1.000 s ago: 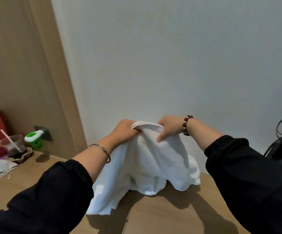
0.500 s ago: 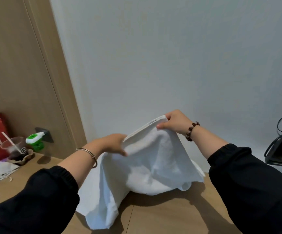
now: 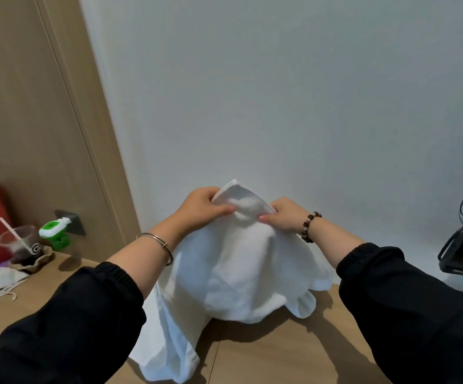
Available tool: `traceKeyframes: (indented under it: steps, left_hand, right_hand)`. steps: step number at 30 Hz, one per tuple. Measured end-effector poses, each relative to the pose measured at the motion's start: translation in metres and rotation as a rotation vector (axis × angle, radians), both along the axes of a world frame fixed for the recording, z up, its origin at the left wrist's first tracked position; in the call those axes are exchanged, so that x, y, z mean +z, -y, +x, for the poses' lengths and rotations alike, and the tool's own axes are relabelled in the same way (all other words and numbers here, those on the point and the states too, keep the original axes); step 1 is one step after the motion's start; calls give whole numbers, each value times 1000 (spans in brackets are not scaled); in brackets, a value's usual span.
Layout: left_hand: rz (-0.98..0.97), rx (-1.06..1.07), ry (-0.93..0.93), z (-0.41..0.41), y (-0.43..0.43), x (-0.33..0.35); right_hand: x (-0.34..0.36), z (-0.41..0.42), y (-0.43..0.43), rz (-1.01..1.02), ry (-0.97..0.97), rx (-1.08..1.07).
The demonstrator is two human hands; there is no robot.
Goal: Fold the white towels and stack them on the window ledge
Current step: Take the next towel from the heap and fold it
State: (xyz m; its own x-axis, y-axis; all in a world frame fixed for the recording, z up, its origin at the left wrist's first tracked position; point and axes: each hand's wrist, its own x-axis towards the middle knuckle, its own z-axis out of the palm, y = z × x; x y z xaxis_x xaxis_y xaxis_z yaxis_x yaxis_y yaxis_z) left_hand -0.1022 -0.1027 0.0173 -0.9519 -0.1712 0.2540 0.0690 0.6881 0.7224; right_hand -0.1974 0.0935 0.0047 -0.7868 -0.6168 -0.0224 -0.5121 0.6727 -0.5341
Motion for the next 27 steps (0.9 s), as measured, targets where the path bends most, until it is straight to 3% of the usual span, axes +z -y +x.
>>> traceKeyframes:
  steps: [4,7,9,13,21,24,27]
  left_hand:
    - [-10,135,-140,-10,-5,21]
    - [16,272,-289,-16,-6,29]
    - [60,324,-358,-18,-9,28]
    - [213,404,-430,-22,-11,20]
    - [361,666,-465,-15,26,-2]
    - [423,755,-441,-10,40,-11]
    - [430,807,-463,-4,48,-8]
  right_hand:
    - [21,7,19,-103,12,89]
    - [27,8,16,-286,186,122]
    - [18,5,12,-245,260,129]
    - [-24,-9,2,54,159,-8]
    - [-95,-38,-44,245,69,-331]
    - [-106,-41,-46,204,35,-441]
    - [-84,-45,-37,-37,-48,-583]
